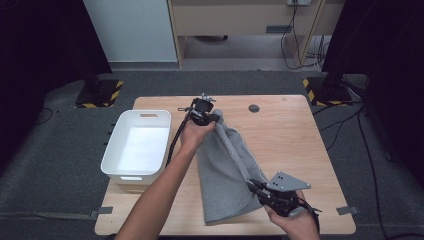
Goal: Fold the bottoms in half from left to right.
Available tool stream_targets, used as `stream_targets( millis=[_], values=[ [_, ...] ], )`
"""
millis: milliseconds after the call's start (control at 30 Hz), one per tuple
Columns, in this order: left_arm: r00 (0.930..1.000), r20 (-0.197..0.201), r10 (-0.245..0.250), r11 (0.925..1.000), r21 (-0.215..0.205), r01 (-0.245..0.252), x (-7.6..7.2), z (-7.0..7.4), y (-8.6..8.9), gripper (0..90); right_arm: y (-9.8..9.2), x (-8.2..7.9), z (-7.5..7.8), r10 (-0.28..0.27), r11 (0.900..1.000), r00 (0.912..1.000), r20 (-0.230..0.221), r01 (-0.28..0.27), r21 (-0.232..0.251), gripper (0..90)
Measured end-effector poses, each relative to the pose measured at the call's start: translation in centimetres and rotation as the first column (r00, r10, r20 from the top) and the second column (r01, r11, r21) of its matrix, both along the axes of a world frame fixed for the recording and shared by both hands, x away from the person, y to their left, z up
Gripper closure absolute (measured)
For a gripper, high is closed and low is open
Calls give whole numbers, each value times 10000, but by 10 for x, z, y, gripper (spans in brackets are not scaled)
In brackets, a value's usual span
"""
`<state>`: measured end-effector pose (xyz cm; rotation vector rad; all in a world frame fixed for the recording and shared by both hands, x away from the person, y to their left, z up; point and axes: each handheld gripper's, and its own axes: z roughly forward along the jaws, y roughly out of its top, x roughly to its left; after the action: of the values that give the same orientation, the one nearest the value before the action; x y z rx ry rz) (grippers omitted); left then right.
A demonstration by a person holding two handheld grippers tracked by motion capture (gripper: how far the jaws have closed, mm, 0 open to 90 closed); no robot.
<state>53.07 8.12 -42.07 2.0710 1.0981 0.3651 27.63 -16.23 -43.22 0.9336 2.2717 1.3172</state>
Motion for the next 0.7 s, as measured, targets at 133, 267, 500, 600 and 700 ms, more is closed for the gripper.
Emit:
stream_targets(
  millis=[133,267,500,600,700],
  values=[
    [10000,22,-25,10000,-68,25,-2,-6,-2,864,-1,1,-6,-70,9999,9999,-87,69,-152,815],
    [10000,38,-35,9999,-151,36,-3,-8,-3,863,-4,3,-8,-155,9998,9998,-123,154,-138,814],
    [9999,99,-89,9996,-279,92,-6,-8,-9,863,-6,4,-13,-239,9995,9995,-199,235,-189,814],
    [9998,111,-159,9995,-287,162,-9,-9,-14,863,-9,6,-14,-339,9993,9991,-240,335,-163,814],
    [9997,162,-197,9991,-380,203,-12,-9,-19,862,-11,7,-15,-397,9991,9989,-262,393,-153,813]
  ],
)
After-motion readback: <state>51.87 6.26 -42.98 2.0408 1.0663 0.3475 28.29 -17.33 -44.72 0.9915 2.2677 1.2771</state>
